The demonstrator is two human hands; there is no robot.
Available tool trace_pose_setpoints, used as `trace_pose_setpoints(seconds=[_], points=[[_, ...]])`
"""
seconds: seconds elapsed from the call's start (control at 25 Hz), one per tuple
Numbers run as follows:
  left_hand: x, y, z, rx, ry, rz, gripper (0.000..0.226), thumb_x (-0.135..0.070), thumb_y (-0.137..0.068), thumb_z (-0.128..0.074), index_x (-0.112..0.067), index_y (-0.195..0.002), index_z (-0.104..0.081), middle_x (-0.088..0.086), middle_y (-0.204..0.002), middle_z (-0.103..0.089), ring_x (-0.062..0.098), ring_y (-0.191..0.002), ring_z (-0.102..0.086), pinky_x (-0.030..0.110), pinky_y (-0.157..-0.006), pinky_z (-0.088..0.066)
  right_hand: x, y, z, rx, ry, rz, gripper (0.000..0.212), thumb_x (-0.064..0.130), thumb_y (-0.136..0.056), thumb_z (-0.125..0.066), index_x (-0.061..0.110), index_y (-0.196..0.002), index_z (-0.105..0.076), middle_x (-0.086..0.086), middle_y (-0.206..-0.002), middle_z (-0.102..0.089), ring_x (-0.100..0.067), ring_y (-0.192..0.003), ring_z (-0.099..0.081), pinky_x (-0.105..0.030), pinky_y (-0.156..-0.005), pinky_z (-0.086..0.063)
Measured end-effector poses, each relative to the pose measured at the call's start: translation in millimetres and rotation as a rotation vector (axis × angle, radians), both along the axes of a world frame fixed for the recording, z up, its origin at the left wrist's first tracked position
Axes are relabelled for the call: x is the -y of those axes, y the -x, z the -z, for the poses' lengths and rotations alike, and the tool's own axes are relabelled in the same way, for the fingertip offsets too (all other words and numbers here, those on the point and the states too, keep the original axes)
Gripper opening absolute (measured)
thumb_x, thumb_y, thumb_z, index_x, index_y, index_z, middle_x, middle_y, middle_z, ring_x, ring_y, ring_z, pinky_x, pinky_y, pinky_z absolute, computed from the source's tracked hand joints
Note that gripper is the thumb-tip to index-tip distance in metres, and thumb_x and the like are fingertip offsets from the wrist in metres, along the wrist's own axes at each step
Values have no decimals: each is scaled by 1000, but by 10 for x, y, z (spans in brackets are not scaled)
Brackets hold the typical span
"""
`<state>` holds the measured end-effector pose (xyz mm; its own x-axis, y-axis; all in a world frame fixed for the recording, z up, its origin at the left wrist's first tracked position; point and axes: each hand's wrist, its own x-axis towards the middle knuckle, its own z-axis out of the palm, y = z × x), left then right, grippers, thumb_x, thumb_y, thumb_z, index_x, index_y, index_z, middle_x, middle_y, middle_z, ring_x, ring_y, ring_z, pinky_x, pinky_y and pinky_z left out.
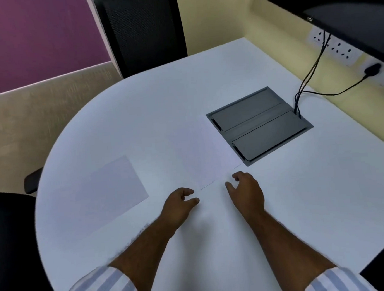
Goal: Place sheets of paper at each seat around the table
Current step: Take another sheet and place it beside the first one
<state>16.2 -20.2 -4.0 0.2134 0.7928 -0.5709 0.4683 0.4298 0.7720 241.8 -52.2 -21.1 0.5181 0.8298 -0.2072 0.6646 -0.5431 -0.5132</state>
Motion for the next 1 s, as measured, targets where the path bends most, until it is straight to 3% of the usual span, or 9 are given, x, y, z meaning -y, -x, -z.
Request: trace_pose_setpoints(seconds=[0.2,0.36,0.48,0.64,0.84,1.0], points=[[-223,-395,187,-151,-72,12,50,-30,-90,-77,-21,-137,-60,1,-142,-57,15,-126,-55,32,-106,-47,-430,-369,294,-66,-15,-50,50,32,-89,-79,12,-133,-66,-9,-132,-65,-28,-123,-62,-39,-98,-54],[-492,-582,323,-253,-112,40,70,-31,-91,-75,-19,-153,-45,1,-160,-43,20,-146,-44,31,-118,-34,-757,-508,440,32,4,-121,59,29,-90,-78,8,-142,-57,-14,-143,-56,-34,-133,-51,-47,-102,-53],[-606,-711,372,-217,-77,23,80,-30,-91,-75,-17,-159,-35,2,-166,-35,21,-152,-35,33,-122,-28,-945,-511,494,151,13,-170,65,32,-90,-77,8,-144,-51,-14,-144,-54,-34,-133,-50,-47,-101,-52],[-659,-858,417,-192,-50,-81,78,-30,-93,-73,-15,-159,-34,3,-166,-36,23,-152,-36,35,-123,-29,-1027,-463,594,209,129,-162,73,43,-84,-81,7,-140,-49,-15,-139,-53,-33,-128,-52,-48,-98,-55],[-675,-894,423,-34,41,-330,72,-25,-91,-74,-18,-156,-43,2,-161,-45,22,-147,-46,39,-121,-38,-990,-363,622,238,135,-137,64,35,-88,-80,8,-137,-49,-14,-139,-53,-32,-130,-50,-45,-93,-54],[-619,-914,407,22,44,-361,67,-17,-94,-70,-18,-156,-44,1,-161,-46,20,-146,-46,34,-118,-37,-986,-307,648,204,125,-108,76,29,-89,-80,11,-151,-40,-11,-147,-54,-32,-137,-49,-48,-94,-57]])
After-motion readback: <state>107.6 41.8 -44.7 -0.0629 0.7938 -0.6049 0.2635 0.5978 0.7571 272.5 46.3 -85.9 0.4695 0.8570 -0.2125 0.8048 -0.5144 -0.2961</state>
